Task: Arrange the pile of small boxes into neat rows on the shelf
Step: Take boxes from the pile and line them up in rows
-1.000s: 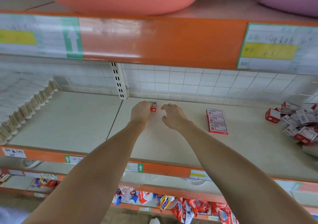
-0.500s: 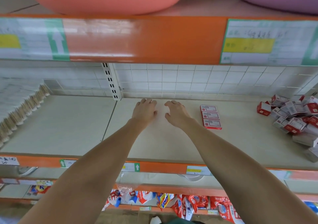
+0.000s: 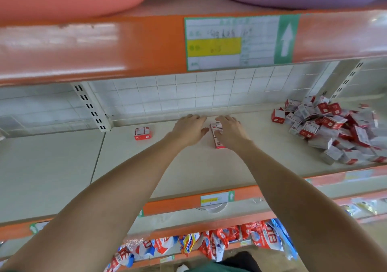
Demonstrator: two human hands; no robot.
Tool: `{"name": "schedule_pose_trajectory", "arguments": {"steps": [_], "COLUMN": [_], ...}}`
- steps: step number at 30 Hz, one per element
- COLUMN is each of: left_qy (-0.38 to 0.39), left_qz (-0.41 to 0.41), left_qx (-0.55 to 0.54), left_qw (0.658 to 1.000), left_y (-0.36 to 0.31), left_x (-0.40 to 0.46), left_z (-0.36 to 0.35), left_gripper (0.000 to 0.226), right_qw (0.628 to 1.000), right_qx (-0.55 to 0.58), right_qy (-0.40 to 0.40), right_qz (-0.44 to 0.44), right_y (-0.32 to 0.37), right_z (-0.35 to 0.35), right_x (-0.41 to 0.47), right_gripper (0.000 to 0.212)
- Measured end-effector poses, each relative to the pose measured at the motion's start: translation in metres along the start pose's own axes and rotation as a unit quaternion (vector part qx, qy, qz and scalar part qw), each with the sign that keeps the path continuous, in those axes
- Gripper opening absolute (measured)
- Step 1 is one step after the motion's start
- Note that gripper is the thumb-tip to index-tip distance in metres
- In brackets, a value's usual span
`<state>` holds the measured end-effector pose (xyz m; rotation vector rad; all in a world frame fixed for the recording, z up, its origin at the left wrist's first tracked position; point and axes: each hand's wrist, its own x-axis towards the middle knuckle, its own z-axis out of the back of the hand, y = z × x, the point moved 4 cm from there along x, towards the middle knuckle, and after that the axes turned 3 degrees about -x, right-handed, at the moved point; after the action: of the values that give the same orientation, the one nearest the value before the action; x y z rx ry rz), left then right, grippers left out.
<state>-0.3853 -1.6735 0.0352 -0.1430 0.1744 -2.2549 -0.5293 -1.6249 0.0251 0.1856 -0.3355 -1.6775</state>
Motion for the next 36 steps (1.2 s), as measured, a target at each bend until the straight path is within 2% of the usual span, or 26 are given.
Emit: {"name": "schedule_pose_trajectory", "arguments": {"steps": [10,15,22,27,30,36], "left_qy": [0.031,0.042,0.015,0.005,0.005,-0.016], "left_qz": [-0.071,-0.083,-0.104,-0.12,-0.127,-0.16], "left_qx": [-0.01,-0.017,-0.042,-0.041,-0.046,-0.065], "left_qw": [0.997,0.995,0.994,0.992,0.991,0.985], "left_y": [-0.106,-0.162,-0.234,-0.276,-0.308,-0.366], "left_x": [0.073,0.106,0.146,0.173,0.188,0.214], "left_z": [-0.008,-0.018,-0.021,-0.018,-0.013,-0.012], "left_gripper": [0.051,0.053,0.052,0.042,0.048,0.042], "right_qw": [0.997,0.994,0.991,0.977,0.969,0.968], "right_qx": [0.001,-0.01,-0.015,-0.059,-0.028,-0.029], "right_qy": [-0.037,-0.053,-0.116,-0.183,-0.224,-0.215], "right_qz": [-0.074,-0.096,-0.059,-0.097,-0.097,-0.123], "right_y": [-0.122,-0.18,-0.239,-0.287,-0.311,-0.37], "right_z": [0.051,0.082,0.124,0.151,0.167,0.176], "right_x": [-0.023,-0.033,-0.039,-0.038,-0.042,-0.049], "right_gripper": [0.048,0.039,0.043,0.033,0.031,0.029]}}
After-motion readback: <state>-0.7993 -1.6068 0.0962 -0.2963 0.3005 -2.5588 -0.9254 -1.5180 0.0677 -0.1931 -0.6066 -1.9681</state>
